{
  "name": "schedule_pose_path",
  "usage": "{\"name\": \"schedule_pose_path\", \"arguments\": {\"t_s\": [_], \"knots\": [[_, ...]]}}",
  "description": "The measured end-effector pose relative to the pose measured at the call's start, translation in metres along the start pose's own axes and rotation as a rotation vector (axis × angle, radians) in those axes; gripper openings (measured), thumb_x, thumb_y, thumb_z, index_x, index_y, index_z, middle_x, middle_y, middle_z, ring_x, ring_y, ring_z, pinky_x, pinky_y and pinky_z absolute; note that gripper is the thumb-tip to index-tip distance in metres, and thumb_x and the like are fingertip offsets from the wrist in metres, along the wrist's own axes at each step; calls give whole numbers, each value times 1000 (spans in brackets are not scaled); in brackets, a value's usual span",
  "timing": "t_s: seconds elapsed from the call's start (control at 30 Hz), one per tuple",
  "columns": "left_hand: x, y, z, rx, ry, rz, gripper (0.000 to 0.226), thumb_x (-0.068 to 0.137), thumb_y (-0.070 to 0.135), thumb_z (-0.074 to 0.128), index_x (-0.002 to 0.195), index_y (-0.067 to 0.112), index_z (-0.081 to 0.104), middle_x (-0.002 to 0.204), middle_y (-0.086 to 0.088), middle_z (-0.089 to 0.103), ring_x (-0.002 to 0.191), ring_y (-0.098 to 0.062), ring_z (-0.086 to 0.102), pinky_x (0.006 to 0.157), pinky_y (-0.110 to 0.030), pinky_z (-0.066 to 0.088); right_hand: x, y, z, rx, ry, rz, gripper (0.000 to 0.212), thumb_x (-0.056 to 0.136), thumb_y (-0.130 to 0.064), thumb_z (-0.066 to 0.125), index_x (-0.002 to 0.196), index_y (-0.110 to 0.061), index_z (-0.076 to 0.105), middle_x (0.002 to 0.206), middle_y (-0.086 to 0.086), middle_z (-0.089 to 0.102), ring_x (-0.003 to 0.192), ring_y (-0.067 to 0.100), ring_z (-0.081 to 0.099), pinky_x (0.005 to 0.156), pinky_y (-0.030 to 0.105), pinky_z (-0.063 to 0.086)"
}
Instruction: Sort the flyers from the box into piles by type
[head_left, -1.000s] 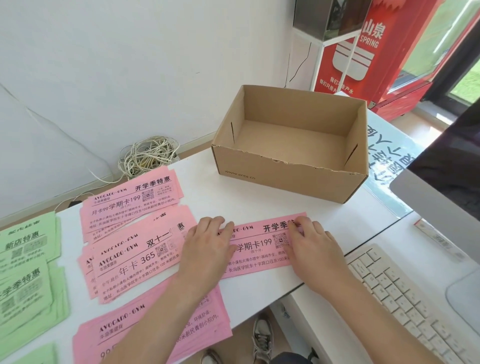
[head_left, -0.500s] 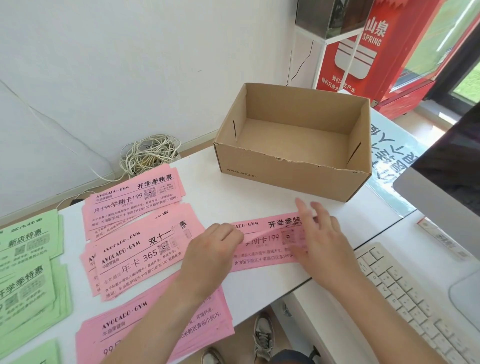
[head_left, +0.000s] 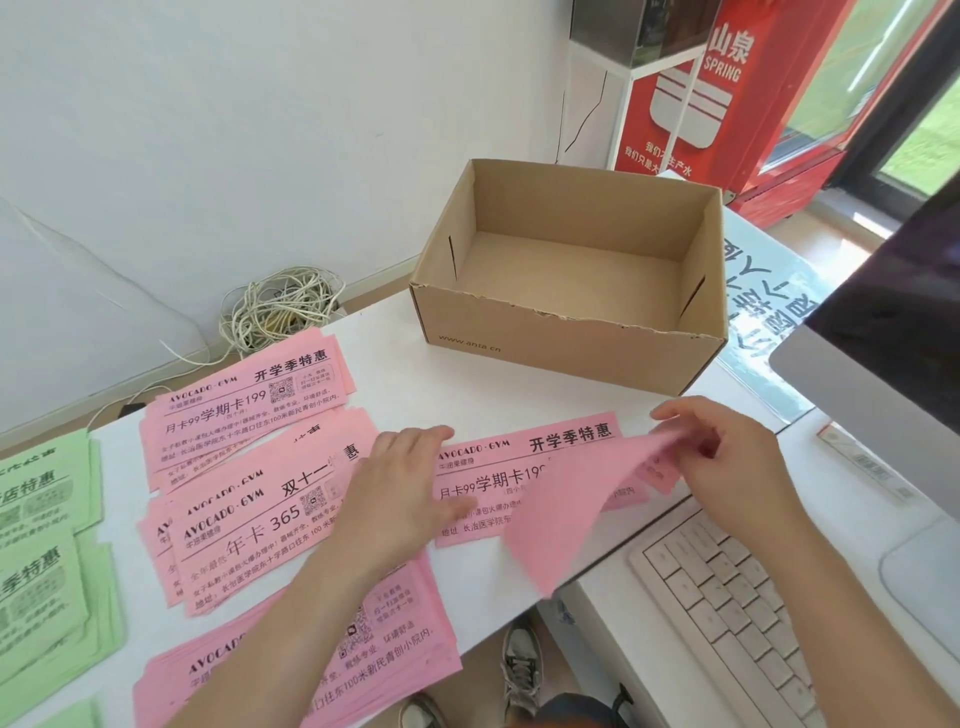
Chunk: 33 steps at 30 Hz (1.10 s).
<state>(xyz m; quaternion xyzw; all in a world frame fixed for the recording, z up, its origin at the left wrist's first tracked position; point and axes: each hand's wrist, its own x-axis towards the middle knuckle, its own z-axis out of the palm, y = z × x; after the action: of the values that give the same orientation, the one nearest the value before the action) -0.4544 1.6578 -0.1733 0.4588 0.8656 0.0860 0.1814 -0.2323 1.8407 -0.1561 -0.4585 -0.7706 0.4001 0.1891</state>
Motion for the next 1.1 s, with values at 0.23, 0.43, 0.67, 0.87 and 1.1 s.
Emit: {"name": "schedule_pose_path", "arguments": {"t_s": [0.23, 0.43, 0.67, 0.87, 1.1], "knots": [[17, 11, 6, 84, -105, -122, 84, 67, 46, 76, 135, 26, 32, 122, 4, 49, 116, -20, 41, 91, -40, 35, 24, 3, -9, -237, -172, 224, 18, 90, -19, 56, 84, -23, 72, 77, -6, 69, 70, 14, 63, 55, 27, 46], [11, 12, 2, -148, 6, -116, 39, 89, 16, 56, 125, 22, 41, 107, -1, 66, 85, -21, 59, 70, -29, 42, 26, 8, -1, -164, -150, 221, 20, 92, -16, 56, 77, -27, 64, 78, -9, 66, 72, 11, 62, 57, 26, 43], [14, 13, -4, -872, 79, -355, 13, 94, 25, 56, 104, 31, 50, 88, 7, 72, 84, -15, 68, 79, -34, 52, 27, 2, 16, -143, -155, 237, 14, 88, -16, 60, 85, -26, 68, 81, -8, 72, 79, 15, 67, 74, 38, 55], [1, 27, 8, -495, 116, -188, 28, 86, 14, 62, 100, 35, 50, 87, 10, 68, 73, -10, 63, 65, -31, 51, 30, -3, 31, -81, -166, 228, 17, 87, -14, 62, 94, -30, 64, 93, -11, 69, 90, 15, 64, 78, 35, 51], [-46, 2, -31, -749, 293, -247, 23, 87, 13, 66, 95, 35, 60, 81, 10, 70, 70, -6, 63, 67, -25, 54, 28, -36, 30, 414, -417, 188, 48, 81, -4, 70, 123, -21, 55, 96, 3, 75, 94, 24, 68, 82, 38, 48]]}}
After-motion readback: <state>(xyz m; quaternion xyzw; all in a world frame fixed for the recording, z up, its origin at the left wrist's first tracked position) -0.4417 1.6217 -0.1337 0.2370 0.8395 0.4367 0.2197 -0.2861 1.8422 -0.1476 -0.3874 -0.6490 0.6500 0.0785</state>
